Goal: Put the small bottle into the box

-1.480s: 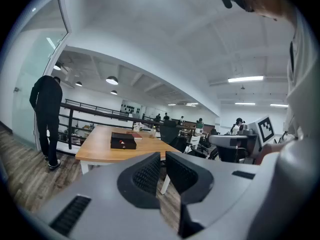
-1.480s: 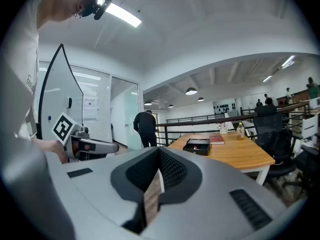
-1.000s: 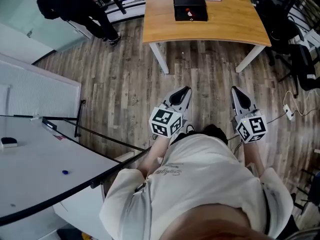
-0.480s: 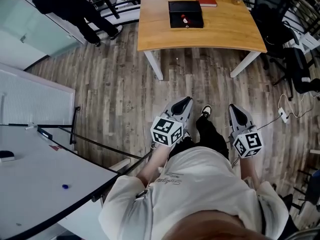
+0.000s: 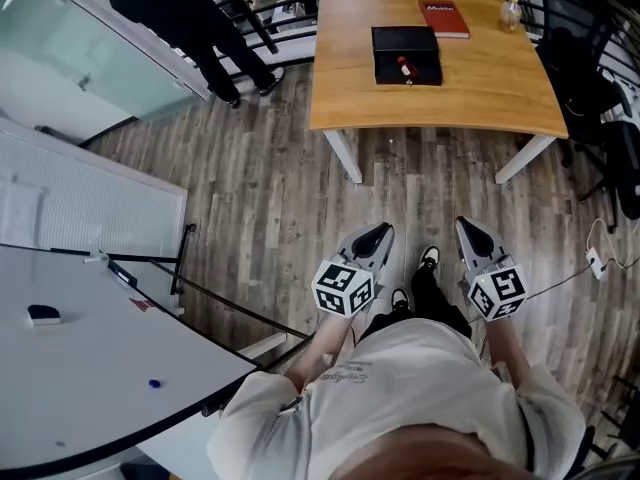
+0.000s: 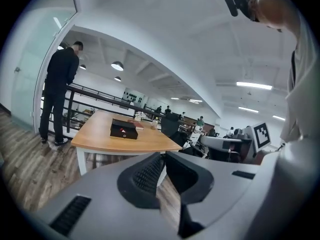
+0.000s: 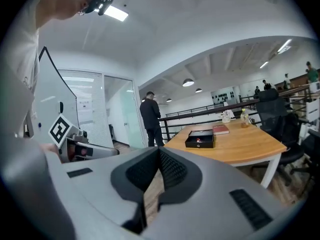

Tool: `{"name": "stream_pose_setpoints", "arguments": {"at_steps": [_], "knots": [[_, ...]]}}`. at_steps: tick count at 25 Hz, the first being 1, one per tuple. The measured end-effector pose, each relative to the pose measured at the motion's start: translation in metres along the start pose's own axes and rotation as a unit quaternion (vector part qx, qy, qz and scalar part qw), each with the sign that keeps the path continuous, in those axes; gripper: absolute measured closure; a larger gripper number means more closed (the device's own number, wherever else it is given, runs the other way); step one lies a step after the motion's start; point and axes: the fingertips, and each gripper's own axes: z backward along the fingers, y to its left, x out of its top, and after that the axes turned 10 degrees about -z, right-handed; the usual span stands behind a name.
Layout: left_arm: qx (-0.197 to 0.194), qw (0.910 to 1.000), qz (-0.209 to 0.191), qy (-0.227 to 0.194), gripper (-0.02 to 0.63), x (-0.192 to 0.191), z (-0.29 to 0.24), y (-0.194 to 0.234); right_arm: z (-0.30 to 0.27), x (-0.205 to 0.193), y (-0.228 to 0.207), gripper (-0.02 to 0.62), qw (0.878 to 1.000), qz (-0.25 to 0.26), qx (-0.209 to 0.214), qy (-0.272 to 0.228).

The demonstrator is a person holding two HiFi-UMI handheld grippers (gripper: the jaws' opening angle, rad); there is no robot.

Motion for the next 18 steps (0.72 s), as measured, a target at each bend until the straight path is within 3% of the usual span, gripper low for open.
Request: {"name": "stream_pose_setpoints", "arguments": {"at_steps": [5,18], "knots": [[0.025,0.9996,-0.012,0.009,0.565,0.021,-0.018,0.037,-0.043,0.032,-0.004,0.601,0.999,0.000,0.034,-0.031],[0.031,0.9957,-0.088,0.003,0.565,0.100,-0.121,0.065,-0.092,0.064,-0.101,0.601,0.998,-0.002,0.042,-0.036]]}}
